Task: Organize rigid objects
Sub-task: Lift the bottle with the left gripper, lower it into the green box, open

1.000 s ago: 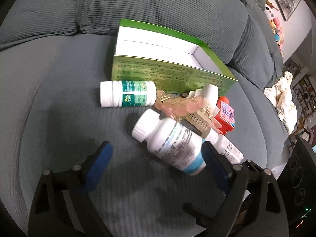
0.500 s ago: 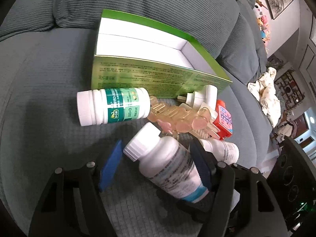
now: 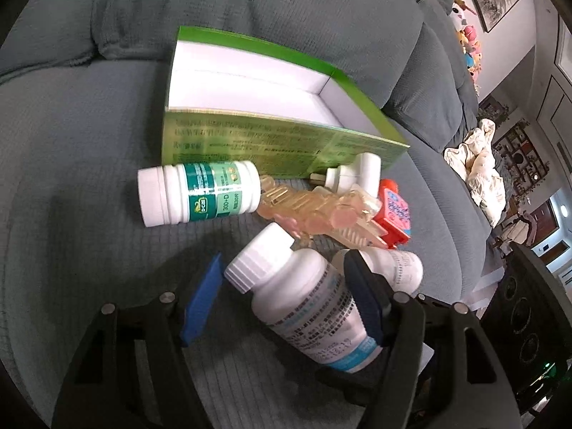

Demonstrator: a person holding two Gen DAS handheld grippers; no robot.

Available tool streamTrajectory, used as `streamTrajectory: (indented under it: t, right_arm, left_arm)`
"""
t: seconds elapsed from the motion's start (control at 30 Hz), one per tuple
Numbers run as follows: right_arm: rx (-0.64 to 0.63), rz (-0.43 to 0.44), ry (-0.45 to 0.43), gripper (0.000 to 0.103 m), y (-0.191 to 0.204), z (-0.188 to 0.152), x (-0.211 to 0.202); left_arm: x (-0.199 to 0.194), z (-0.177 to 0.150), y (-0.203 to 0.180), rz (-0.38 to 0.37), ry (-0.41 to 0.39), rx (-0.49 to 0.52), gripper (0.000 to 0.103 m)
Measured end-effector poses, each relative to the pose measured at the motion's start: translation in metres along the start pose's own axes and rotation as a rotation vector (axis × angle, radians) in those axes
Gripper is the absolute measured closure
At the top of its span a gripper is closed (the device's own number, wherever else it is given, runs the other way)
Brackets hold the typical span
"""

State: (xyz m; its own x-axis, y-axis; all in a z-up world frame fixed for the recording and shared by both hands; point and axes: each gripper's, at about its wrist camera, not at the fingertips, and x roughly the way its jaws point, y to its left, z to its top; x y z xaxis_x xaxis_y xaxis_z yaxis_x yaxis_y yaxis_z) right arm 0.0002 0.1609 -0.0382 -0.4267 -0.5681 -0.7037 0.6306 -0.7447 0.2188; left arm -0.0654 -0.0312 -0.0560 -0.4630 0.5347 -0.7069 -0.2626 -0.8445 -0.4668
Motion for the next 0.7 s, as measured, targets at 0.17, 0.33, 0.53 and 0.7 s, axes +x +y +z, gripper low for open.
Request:
streamTrajectory:
  t: [0.17,0.33,0.53,0.7]
  right_arm:
    - [-0.027,0.015,-0.037,0.049,0.008,0.012,-0.014]
    - [-0.056,0.030,-0.092,0.049,0.015,0.033,-0.032]
    - [-0.063,0.036,-0.137,0.049,0.003,0.071,-0.041]
    - [-0.037,0.042,-0.154,0.049,-0.020,0.108,-0.037]
  left_arm:
    - [-0.024,0.008,-0.014,0.020,-0.057,0.017,0.035]
    - [-0.038,0.026,-0.029,0.043,-0.106,0.048,0.035]
    - [-0.040,0.065,-0.044,0.057,-0.156,0.084,0.035]
    - [-0.025,0.104,-0.048,0.059,-0.171,0.098,0.035]
